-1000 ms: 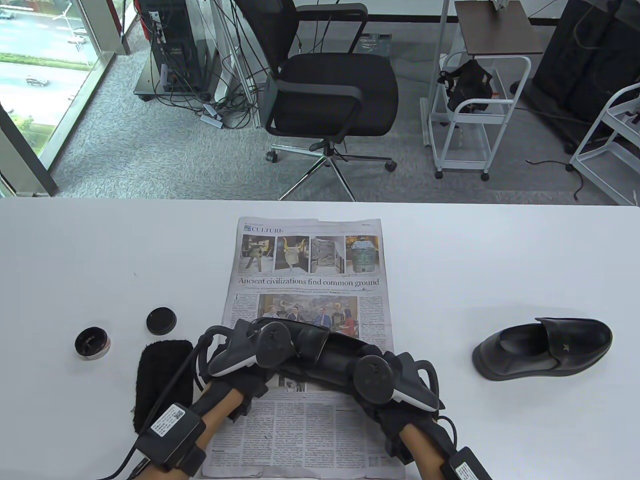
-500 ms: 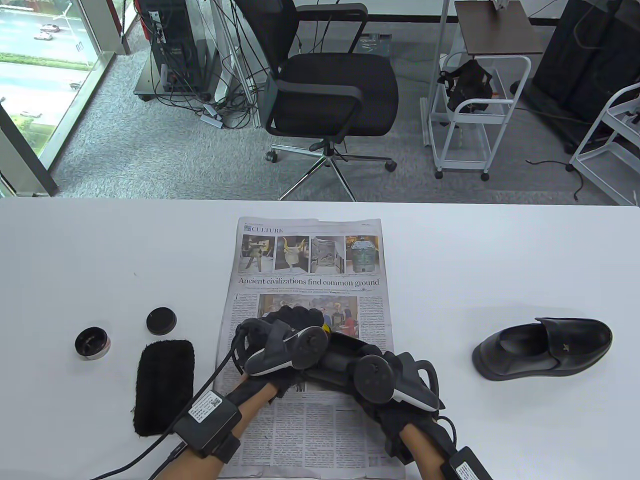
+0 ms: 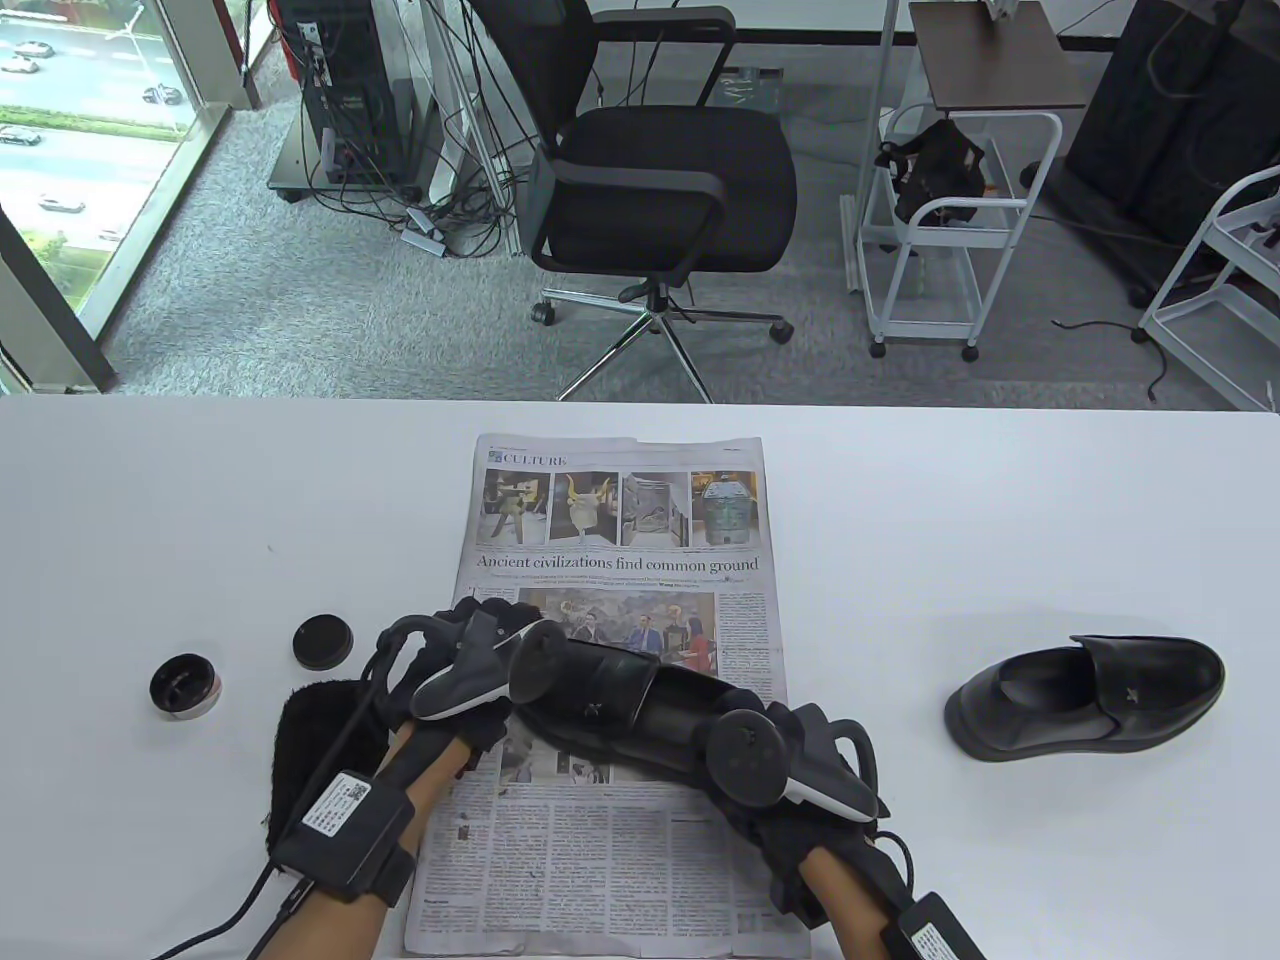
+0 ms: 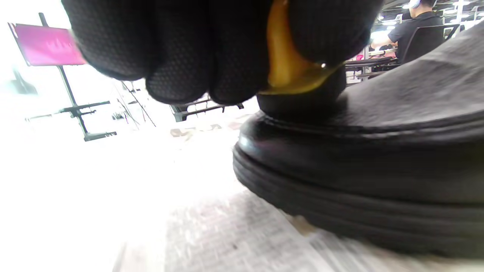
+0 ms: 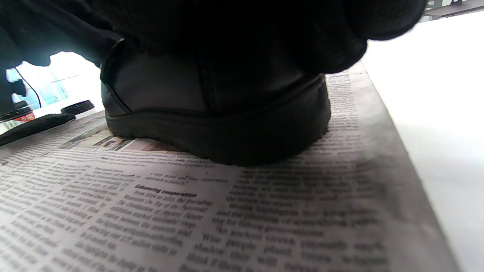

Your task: Dip and apply built-in sponge shoe polish on shoes

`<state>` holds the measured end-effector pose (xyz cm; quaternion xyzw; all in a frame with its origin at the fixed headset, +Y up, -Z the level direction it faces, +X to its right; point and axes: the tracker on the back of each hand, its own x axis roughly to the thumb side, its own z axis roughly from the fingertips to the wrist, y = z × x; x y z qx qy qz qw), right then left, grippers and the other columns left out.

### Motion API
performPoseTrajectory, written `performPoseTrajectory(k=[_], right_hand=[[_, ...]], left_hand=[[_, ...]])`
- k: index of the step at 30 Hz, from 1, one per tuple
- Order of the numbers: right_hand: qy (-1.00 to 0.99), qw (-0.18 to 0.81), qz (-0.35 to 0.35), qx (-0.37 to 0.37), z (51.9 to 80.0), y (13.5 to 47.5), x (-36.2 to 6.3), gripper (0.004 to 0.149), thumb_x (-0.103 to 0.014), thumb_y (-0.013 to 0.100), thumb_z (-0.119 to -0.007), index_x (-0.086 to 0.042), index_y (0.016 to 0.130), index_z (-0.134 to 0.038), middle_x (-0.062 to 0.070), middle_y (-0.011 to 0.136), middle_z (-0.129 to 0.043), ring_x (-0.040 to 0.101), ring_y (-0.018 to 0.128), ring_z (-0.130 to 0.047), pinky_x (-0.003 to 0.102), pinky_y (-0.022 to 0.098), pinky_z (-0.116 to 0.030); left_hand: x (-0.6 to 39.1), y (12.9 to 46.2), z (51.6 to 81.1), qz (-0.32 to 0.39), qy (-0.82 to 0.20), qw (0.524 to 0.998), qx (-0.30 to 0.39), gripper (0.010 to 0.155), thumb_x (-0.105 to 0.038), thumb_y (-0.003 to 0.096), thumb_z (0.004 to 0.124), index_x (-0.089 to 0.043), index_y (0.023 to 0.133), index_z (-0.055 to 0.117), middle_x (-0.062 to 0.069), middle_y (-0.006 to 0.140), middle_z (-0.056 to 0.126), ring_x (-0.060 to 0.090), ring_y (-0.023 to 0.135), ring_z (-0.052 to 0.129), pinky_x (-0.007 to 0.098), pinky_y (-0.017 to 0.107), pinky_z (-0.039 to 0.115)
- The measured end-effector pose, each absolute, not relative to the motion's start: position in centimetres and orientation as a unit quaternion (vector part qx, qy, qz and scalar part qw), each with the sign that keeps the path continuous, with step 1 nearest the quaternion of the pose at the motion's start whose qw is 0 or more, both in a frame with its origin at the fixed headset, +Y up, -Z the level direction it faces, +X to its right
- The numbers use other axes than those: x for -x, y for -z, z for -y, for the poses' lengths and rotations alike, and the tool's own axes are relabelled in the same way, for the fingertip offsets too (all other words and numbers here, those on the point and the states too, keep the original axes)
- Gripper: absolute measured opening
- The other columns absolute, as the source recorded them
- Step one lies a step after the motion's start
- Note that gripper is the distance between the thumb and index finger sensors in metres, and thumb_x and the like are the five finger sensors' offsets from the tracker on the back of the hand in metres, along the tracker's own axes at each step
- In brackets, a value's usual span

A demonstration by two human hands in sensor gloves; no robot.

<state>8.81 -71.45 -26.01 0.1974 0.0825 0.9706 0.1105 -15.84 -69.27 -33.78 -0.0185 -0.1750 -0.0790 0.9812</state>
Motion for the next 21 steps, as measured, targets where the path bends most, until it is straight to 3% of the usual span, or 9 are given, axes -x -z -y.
performPoseTrajectory(k=[5,14,16,21], right_hand=[[-0.971,0.112,-0.083,-0.195,71.5,26.0,-8.8,0.041,-0.038,0.047,-0.073,-0.021,0.084,-0.073,0.01,0.097,-0.059,0.05,0.066,-0.08,0.066,0.055,-0.067],[-0.971,0.11,-0.084,-0.196,71.5,26.0,-8.8,0.041,-0.038,0.047,-0.073,-0.02,0.084,-0.073,0.01,0.097,-0.059,0.05,0.067,-0.08,0.066,0.055,-0.067],[-0.971,0.11,-0.084,-0.196,71.5,26.0,-8.8,0.041,-0.038,0.047,-0.073,-0.021,0.084,-0.073,0.01,0.097,-0.059,0.049,0.067,-0.08,0.066,0.055,-0.067],[-0.971,0.112,-0.085,-0.196,71.5,26.0,-8.8,0.041,-0.038,0.047,-0.073,-0.021,0.084,-0.073,0.01,0.097,-0.058,0.05,0.067,-0.08,0.066,0.056,-0.066]], left_hand=[[14.7,31.8,69.4,0.212,0.051,0.974,0.06,0.052,-0.044,0.0565,0.074,-0.009,0.095,0.077,0.012,0.08,0.093,0.034,0.071,0.093,0.058,0.059,0.077],[11.0,30.0,67.8,0.265,-0.037,0.961,0.068,0.052,-0.044,0.0561,0.075,-0.009,0.094,0.079,0.013,0.079,0.095,0.035,0.069,0.094,0.058,0.058,0.078],[9.9,30.3,67.6,0.268,-0.068,0.959,0.059,0.052,-0.044,0.0561,0.075,-0.008,0.094,0.079,0.014,0.079,0.095,0.036,0.07,0.093,0.059,0.058,0.077],[8.3,31.5,67.6,0.248,-0.03,0.968,0.001,0.054,-0.046,0.0555,0.075,-0.009,0.094,0.079,0.014,0.079,0.094,0.036,0.07,0.092,0.059,0.058,0.076]])
